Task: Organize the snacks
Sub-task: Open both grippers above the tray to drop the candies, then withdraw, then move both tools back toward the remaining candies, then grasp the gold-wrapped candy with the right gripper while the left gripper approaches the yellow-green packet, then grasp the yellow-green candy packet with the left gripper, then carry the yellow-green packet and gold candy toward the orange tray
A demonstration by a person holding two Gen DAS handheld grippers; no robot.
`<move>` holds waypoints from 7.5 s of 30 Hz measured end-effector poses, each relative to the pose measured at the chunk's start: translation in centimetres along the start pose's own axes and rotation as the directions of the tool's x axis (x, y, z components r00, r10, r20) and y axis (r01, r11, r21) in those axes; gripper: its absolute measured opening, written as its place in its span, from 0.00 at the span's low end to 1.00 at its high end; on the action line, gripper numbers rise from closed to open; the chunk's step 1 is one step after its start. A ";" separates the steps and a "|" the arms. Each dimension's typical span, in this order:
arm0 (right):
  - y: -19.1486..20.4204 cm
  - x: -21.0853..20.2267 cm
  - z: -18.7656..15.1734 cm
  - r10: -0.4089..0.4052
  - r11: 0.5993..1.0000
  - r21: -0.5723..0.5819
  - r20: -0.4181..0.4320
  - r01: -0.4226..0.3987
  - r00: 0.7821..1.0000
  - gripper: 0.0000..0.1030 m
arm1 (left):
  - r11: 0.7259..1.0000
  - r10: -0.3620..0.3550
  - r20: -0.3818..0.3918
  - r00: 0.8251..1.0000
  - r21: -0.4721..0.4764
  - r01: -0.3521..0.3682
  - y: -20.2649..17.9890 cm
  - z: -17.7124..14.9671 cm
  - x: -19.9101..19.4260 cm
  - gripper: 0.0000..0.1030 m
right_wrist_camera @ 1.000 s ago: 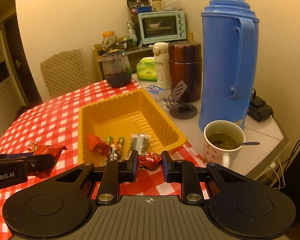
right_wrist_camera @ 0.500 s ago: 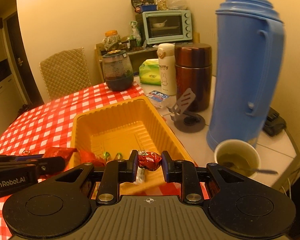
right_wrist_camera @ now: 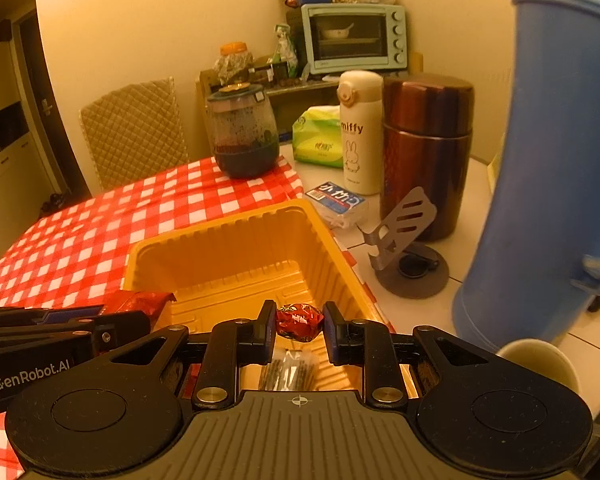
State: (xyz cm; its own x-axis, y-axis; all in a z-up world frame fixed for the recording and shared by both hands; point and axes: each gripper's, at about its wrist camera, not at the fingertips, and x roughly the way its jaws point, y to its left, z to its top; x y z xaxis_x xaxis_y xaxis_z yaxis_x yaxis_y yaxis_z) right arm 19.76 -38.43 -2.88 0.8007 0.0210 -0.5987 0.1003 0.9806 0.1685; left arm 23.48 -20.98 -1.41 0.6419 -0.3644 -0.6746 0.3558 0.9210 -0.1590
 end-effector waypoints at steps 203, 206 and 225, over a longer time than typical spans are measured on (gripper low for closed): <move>25.3 10.3 -8.2 0.143 0.963 -0.211 -0.122 -0.166 0.982 0.21 | 0.977 0.210 0.027 0.977 0.023 -0.210 25.3 -9.3 -0.6 0.26; 25.3 10.2 -8.2 0.139 0.964 -0.210 -0.118 -0.162 0.983 0.21 | 0.975 0.219 0.022 0.975 0.035 -0.220 25.0 -9.3 -0.7 0.20; 24.1 4.8 -10.1 0.162 0.955 -0.230 -0.125 -0.187 0.979 0.21 | 0.970 0.239 0.023 0.971 -0.050 -0.238 22.7 -10.2 -6.2 0.19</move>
State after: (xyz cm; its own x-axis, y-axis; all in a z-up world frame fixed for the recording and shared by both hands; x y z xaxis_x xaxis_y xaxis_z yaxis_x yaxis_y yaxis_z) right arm 20.06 -12.75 -9.63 0.7265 0.2033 -0.6564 -0.1896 0.9775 0.0930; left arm 20.62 3.55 -8.21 0.7237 -0.1363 -0.6765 0.1580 0.9870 -0.0299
